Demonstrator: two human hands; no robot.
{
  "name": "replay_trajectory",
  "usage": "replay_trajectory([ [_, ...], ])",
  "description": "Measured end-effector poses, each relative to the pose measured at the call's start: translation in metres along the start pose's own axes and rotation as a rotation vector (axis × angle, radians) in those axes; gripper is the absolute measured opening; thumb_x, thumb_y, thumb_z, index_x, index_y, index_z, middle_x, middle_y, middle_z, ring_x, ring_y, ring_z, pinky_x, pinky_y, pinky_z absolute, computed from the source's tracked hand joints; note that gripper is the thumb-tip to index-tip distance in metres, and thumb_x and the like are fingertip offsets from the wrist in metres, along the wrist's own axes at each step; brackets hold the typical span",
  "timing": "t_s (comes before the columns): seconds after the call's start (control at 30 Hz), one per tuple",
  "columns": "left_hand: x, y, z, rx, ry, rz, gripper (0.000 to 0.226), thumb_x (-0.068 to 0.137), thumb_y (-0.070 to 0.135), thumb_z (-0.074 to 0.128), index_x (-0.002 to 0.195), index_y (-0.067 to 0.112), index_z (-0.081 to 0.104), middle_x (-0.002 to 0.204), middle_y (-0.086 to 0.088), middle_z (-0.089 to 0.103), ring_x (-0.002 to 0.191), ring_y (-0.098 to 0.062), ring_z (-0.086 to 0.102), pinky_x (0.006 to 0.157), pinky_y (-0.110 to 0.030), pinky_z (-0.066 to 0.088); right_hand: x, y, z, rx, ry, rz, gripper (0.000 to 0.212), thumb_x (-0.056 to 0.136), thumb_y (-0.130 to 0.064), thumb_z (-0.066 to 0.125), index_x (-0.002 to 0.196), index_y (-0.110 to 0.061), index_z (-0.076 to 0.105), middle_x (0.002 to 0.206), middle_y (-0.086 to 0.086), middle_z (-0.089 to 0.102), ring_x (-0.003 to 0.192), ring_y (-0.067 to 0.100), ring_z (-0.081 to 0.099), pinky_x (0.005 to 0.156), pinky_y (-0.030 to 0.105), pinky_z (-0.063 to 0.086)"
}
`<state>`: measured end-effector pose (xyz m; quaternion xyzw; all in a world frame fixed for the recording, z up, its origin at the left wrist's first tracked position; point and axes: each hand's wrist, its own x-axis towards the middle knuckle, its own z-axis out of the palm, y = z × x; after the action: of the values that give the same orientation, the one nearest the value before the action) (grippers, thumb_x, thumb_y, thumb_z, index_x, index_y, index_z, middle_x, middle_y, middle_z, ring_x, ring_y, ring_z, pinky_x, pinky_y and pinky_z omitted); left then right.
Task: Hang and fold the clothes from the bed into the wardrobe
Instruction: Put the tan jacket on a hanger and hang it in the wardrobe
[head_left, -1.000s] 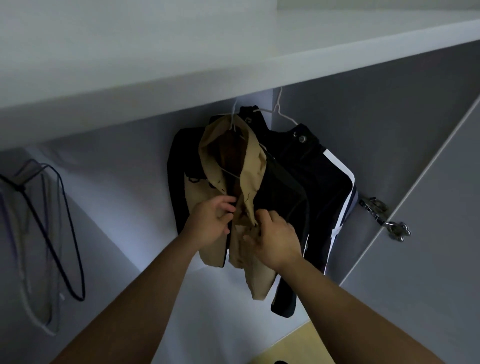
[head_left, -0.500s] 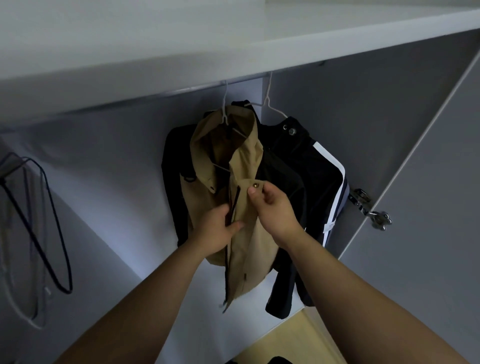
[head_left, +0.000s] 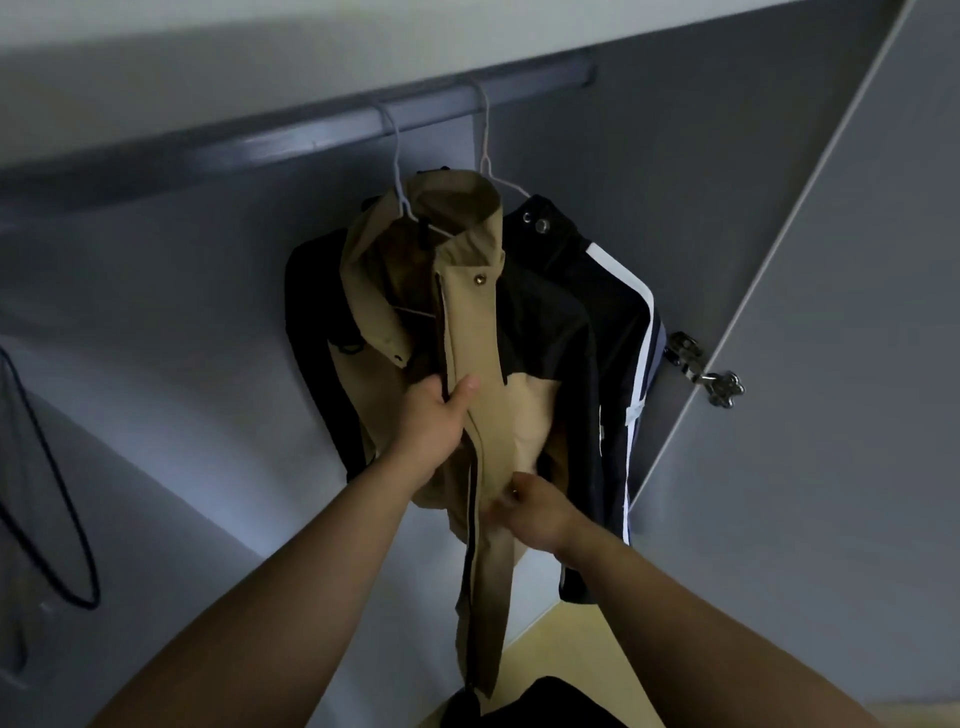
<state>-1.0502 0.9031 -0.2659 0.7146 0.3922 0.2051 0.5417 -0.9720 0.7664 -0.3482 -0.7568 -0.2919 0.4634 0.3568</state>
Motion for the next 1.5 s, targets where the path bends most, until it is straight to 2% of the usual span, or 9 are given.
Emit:
replay_trajectory([
  [0.07,-0.001,-0.004,0.003,-0.062,-0.048,-0.029,0.028,0.099,0.042,0.061,0.115,0.02,0.06,0.107,0.0,0.07,0.098,-0.017,0.069,0.076,-0.031,0.06,-0.005,0.004,0.004,-0.02,0.052,-0.039,0.007,0.101,-0.029,0.057,0.094,-0.028,0.056,0.092,-0.005,0.061,0.086,0.012,0.06,0.067,0.019,0.047],
  [0.2,-0.007,-0.026,0.003,-0.007,-0.21,-0.141,0.073,0.075,0.065,0.076,0.134,0.025,0.056,0.126,0.006,0.067,0.116,-0.015,0.064,0.099,-0.042,0.055,-0.008,0.006,0.006,0.145,0.097,-0.098,0.004,0.104,-0.032,0.053,0.101,-0.032,0.056,0.102,0.0,0.067,0.094,0.017,0.066,0.075,0.028,0.057],
  [0.33,-0.028,-0.079,-0.001,0.096,-0.444,-0.236,0.059,0.079,0.027,0.086,0.13,0.025,0.058,0.123,0.008,0.067,0.117,-0.012,0.063,0.104,-0.04,0.052,-0.01,0.008,0.005,0.302,0.197,-0.069,0.021,0.102,-0.033,0.058,0.115,-0.018,0.061,0.101,0.009,0.071,0.09,0.028,0.071,0.077,0.043,0.062],
  [0.43,-0.042,-0.126,0.001,0.286,-0.575,-0.247,0.051,0.07,0.035,0.088,0.116,0.028,0.065,0.112,0.01,0.074,0.108,-0.011,0.07,0.1,-0.045,0.055,-0.006,0.004,0.002,0.354,0.245,-0.048,0.025,0.103,-0.031,0.057,0.121,-0.014,0.061,0.108,0.012,0.07,0.093,0.025,0.069,0.078,0.042,0.06],
  [0.6,-0.046,-0.15,0.014,0.509,-0.494,-0.195,0.037,0.088,0.041,0.073,0.117,0.021,0.063,0.11,0.006,0.071,0.102,-0.014,0.065,0.084,-0.031,0.052,0.006,-0.004,0.005,0.608,0.239,0.025,0.026,0.103,-0.033,0.057,0.122,-0.016,0.062,0.112,0.011,0.072,0.087,0.021,0.067,0.059,0.027,0.055],
  [0.8,-0.021,-0.14,0.026,0.303,-0.309,-0.413,0.029,0.104,0.026,0.049,0.131,0.015,0.053,0.123,-0.014,0.062,0.106,-0.032,0.061,0.09,-0.047,0.057,0.019,0.004,0.007,0.895,0.28,0.029,0.026,0.099,-0.02,0.064,0.123,-0.016,0.058,0.12,0.011,0.069,0.107,0.028,0.069,0.077,0.036,0.061],
  [0.93,-0.003,-0.134,0.034,0.086,-0.307,-0.525,0.029,0.103,0.021,0.05,0.131,0.017,0.055,0.12,-0.009,0.067,0.098,-0.027,0.067,0.069,-0.043,0.062,0.014,0.03,0.011,0.728,0.347,0.124,0.033,0.09,-0.012,0.073,0.115,-0.024,0.055,0.114,0.013,0.068,0.104,0.028,0.07,0.072,0.032,0.058],
  [1.3,-0.002,-0.137,0.06,0.072,-0.322,-0.574,0.029,0.1,0.007,0.053,0.128,0.015,0.058,0.119,-0.008,0.066,0.094,-0.024,0.065,0.071,-0.04,0.058,-0.028,0.144,0.051,0.494,0.317,0.526,0.027,0.097,-0.006,0.053,0.121,-0.005,0.066,0.1,0.012,0.063,0.085,0.028,0.062,0.068,0.033,0.052],
  [1.5,-0.024,-0.128,0.072,-0.022,-0.3,-0.654,0.027,0.099,0.002,0.056,0.121,0.015,0.064,0.118,-0.012,0.071,0.1,-0.029,0.068,0.072,-0.043,0.061,-0.035,0.192,0.052,0.422,0.305,0.683,0.007,0.101,-0.011,0.046,0.096,-0.013,0.051,0.107,0.012,0.052,0.093,0.026,0.051,0.081,0.036,0.048],
])
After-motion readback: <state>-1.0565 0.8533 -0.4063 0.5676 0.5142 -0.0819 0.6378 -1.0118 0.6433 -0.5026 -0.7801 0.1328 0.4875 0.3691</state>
